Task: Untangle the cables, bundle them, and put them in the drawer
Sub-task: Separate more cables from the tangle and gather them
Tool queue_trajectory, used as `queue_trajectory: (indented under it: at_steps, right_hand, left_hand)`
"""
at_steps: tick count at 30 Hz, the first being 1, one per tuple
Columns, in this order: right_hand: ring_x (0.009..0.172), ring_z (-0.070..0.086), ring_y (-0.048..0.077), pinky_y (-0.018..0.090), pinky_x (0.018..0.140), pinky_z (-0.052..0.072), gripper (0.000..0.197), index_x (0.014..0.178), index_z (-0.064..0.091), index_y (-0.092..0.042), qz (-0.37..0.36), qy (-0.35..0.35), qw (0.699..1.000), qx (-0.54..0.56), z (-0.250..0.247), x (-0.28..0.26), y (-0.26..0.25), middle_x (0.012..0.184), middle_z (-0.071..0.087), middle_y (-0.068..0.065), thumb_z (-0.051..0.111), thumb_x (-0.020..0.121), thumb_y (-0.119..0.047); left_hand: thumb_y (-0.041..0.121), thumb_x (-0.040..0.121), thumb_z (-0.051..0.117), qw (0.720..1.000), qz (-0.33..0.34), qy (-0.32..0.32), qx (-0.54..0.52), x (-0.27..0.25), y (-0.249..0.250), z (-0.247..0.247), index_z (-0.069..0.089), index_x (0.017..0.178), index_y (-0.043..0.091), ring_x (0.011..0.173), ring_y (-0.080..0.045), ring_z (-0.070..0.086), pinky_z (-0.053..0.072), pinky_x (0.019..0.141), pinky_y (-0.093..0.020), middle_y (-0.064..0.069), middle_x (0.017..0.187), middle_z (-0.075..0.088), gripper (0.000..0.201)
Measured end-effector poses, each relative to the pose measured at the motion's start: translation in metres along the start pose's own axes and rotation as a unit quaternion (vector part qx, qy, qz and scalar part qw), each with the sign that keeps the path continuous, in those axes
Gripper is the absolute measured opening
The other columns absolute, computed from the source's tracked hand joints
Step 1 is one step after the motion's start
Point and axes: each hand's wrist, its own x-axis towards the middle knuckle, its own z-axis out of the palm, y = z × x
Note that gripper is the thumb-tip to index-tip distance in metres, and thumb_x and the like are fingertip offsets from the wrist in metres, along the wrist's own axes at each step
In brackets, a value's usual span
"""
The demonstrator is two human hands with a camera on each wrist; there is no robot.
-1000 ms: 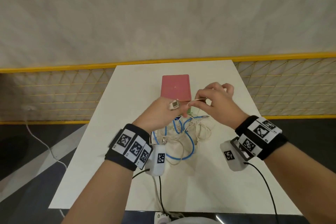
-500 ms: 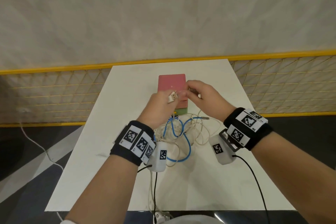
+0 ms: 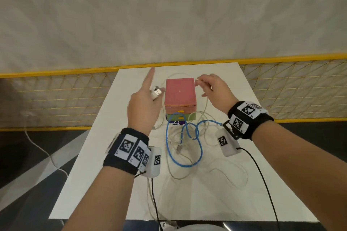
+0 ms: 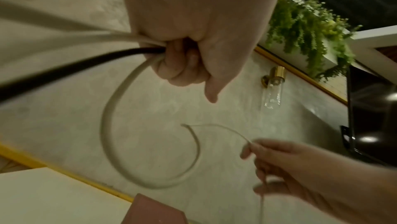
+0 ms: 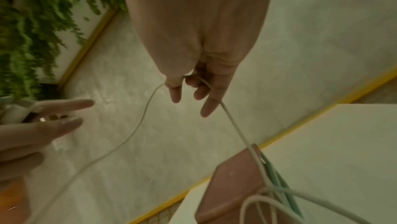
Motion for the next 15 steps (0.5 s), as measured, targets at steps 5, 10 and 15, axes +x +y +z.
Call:
queue_trajectory:
  at_steps: [5, 10, 15]
  right_hand:
    - [0.072, 0.044, 0.012, 0.008, 0.073, 0.036, 0.021, 0.105, 0.068, -0.006, -0.161, 0.002, 0.986, -0.05, 0.003, 0.003, -0.037, 0.083, 0.044, 0.006, 0.051, 0.096, -0.013]
    - [0.076, 0.041, 0.011, 0.014, 0.072, 0.035, 0.016, 0.099, 0.064, -0.003, -0.222, -0.027, 0.972, -0.075, 0.001, 0.0, -0.04, 0.084, 0.046, 0.005, 0.051, 0.096, -0.012]
    - [0.073, 0.046, 0.012, 0.023, 0.071, 0.035, 0.018, 0.083, 0.05, -0.011, -0.055, -0.097, 0.993, -0.044, 0.014, -0.011, -0.002, 0.078, 0.047, -0.005, 0.042, 0.1, -0.014]
  left_hand:
    - [0.029, 0.096, 0.058, 0.99, 0.044, -0.12, -0.063, 0.001, 0.018, 0.018, 0.035, 0.147, 0.039, 0.049, -0.008, 0.049, 0.042, 0.055, -0.021, 0.005, 0.059, 0.052, 0.057]
    - [0.036, 0.097, 0.056, 0.99, 0.062, -0.076, -0.101, 0.011, 0.022, 0.014, 0.056, 0.089, 0.018, 0.05, -0.005, 0.043, 0.031, 0.049, -0.021, -0.001, 0.063, 0.055, 0.02]
    - [0.03, 0.099, 0.056, 0.976, 0.044, 0.077, -0.201, 0.022, 0.027, -0.004, 0.057, 0.088, 0.015, 0.059, 0.0, 0.047, 0.035, 0.057, -0.013, 0.013, 0.067, 0.052, 0.018]
